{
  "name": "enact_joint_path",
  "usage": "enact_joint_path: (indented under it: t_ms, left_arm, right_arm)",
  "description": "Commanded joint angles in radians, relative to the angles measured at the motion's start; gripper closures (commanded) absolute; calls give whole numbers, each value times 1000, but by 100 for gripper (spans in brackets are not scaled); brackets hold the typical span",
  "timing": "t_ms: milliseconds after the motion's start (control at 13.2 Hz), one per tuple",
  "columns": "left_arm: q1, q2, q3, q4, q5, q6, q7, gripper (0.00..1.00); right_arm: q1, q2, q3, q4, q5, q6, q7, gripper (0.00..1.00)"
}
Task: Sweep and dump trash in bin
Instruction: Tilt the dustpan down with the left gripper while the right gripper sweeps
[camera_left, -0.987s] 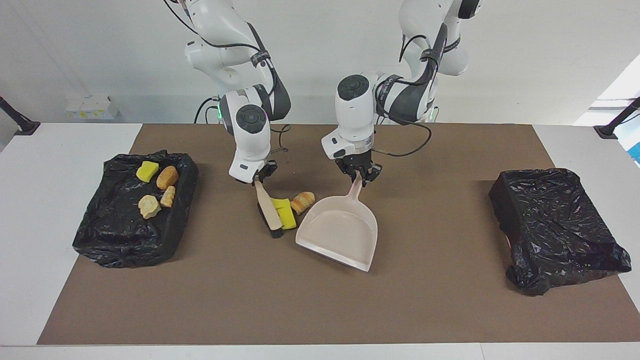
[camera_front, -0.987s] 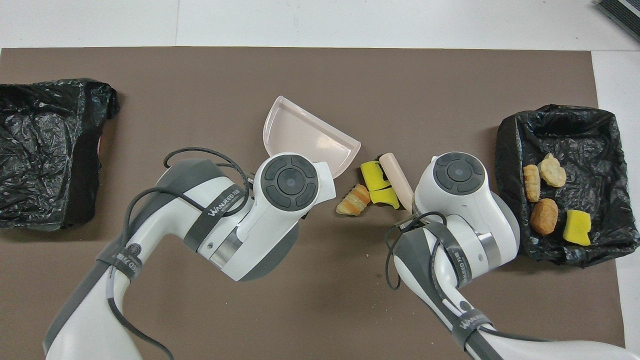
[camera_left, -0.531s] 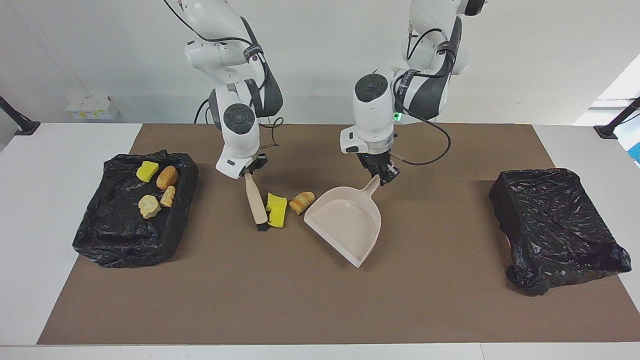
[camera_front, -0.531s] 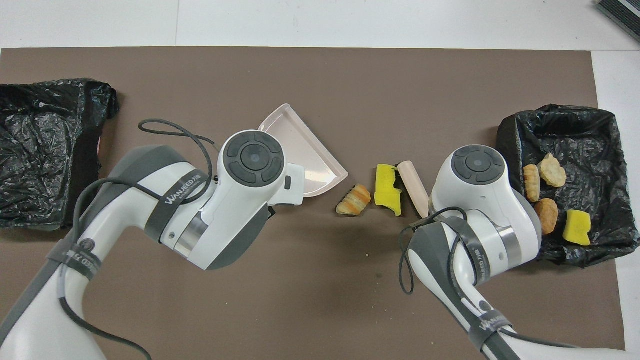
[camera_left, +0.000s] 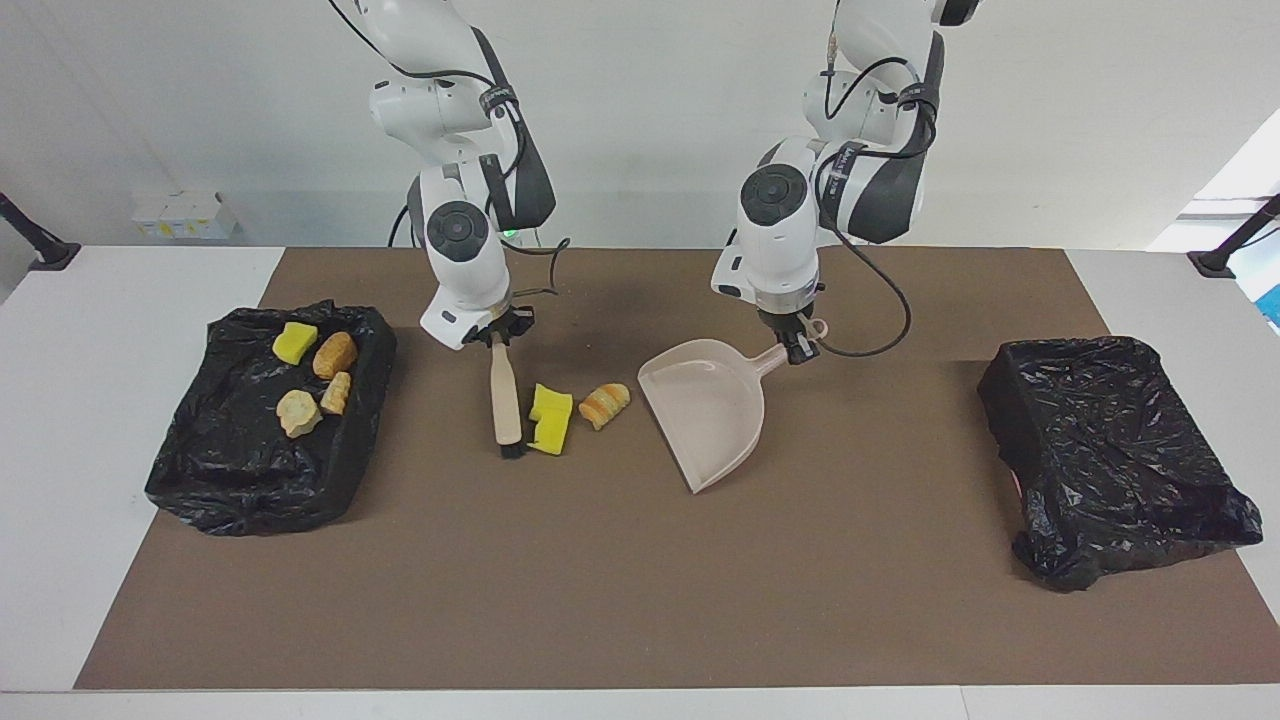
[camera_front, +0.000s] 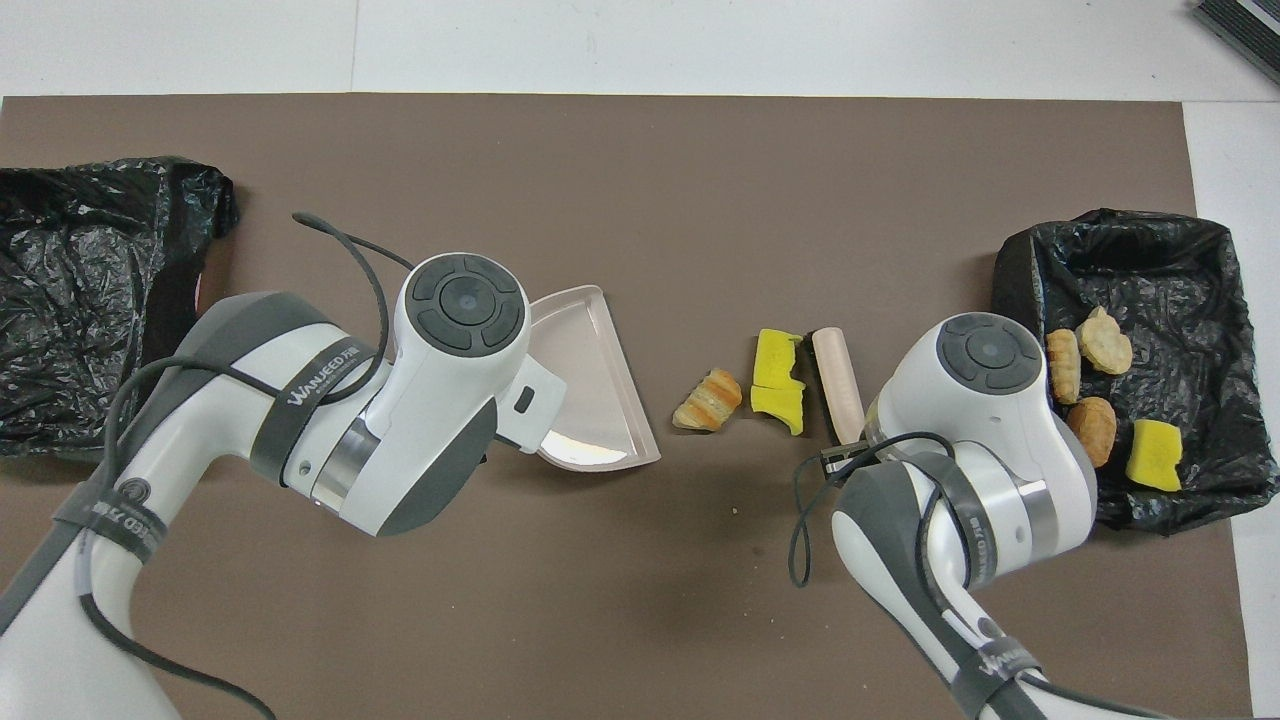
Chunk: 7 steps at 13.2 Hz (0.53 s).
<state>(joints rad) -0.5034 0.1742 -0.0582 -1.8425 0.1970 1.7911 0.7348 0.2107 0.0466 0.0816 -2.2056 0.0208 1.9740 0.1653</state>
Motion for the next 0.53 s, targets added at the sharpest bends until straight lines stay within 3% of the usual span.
enact_joint_path:
  t_ms: [0, 455]
  left_arm:
    - [-3, -88, -2, -128, 18, 77, 107, 100]
    - [-15, -65, -2, -165, 24, 159, 72, 100]
  right_arm:
    - [64, -21, 3, -49, 44, 71, 144, 100]
    - [182, 64, 10, -13, 62, 177, 324, 100]
